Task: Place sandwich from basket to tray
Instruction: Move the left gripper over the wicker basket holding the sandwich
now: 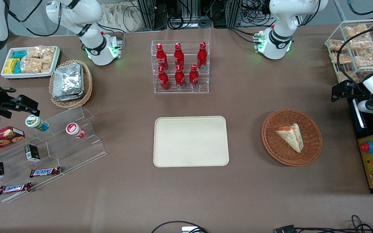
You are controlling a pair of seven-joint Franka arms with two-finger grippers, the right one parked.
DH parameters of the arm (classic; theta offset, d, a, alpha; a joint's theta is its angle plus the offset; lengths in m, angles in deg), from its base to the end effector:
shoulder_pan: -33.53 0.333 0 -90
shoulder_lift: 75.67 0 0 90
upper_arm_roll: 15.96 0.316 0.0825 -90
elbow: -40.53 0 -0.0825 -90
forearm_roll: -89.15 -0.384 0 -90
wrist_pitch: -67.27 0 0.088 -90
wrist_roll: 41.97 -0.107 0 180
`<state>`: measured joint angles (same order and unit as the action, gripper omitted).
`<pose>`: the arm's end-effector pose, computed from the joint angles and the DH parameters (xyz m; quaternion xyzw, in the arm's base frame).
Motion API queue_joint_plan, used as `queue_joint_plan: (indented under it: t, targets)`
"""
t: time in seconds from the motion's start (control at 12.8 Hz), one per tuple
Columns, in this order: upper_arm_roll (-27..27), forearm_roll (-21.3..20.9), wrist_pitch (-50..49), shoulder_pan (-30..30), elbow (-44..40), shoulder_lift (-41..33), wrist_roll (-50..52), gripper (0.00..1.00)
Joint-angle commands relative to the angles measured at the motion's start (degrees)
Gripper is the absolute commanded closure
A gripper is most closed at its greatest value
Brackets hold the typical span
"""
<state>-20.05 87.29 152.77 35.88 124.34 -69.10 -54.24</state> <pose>0.5811 -0.0115 0.6035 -0.9916 0.1212 0.0434 0.0082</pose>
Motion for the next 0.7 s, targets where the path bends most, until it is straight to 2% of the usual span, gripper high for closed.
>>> queue_joint_plan:
  t: [0.0, 0.39, 0.55, 0.62]
  targets:
    - [-0.7, 0.3, -1.8, 0.5, -2.4, 1.2, 0.5, 0.0]
    - [-0.9, 0.3, -1.7, 0.4, -1.6, 1.5, 2.9, 0.0]
    - [-0.9, 0.4, -0.3, 0.5, 2.6, 1.2, 15.0, 0.0]
    - [-0.9, 0.4, 1.4, 0.4, 4.6, 0.8, 18.0, 0.0]
